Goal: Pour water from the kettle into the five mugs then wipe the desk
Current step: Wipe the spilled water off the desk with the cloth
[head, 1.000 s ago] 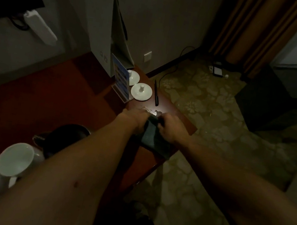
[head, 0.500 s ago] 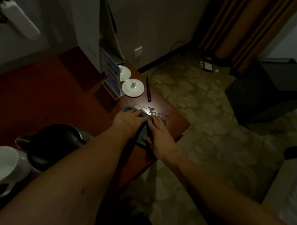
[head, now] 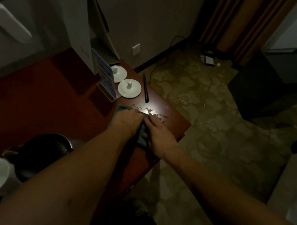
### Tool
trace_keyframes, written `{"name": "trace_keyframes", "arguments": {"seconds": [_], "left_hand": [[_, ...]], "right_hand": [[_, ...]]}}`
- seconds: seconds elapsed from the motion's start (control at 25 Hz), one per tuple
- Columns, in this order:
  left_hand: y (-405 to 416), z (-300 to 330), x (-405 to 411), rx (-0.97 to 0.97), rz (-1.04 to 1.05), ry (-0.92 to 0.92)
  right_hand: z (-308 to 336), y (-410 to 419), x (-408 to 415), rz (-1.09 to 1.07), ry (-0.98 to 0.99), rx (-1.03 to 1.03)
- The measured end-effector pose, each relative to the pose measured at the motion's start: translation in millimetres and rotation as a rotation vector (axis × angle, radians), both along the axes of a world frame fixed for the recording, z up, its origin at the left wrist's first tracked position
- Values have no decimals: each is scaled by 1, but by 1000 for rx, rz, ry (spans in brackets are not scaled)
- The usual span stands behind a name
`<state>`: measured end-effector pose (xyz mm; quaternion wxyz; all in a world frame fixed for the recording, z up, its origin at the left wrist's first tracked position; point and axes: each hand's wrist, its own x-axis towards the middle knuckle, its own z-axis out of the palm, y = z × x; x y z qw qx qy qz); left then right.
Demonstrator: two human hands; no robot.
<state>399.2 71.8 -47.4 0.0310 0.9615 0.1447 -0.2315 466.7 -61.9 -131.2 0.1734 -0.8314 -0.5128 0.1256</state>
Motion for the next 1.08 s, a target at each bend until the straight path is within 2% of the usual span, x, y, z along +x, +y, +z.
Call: {"name": "trace_keyframes", "arguments": {"seconds": [0.12,0.24,0.32,0.44,0.52,0.68,0.8,0.92,1.08], "left_hand": [[-31,-3,32,-47,-45,-8],[-30,-1,30,-61,26,-31],[-16,7,10,-45,100,14],[16,23,-18,0,230,119],[24,27,-29,-4,309,156],[0,17,-35,-49,370,112],[-25,10,-24,-186,497,76],[-51,6,-21,-216,495,75],[-46,8,-21,-140,450,73]], "right_hand": [[2,-37,21,-108,49,-6],[10,-27,15,-123,44,45],[11,-2,-2,-65,55,69],[-5,40,-33,45,102,15],[-16,55,-35,114,67,-47],[3,41,-8,287,29,-42],[27,8,5,249,116,-48],[38,-19,-3,176,161,-56],[46,-7,-13,189,194,-2]]}}
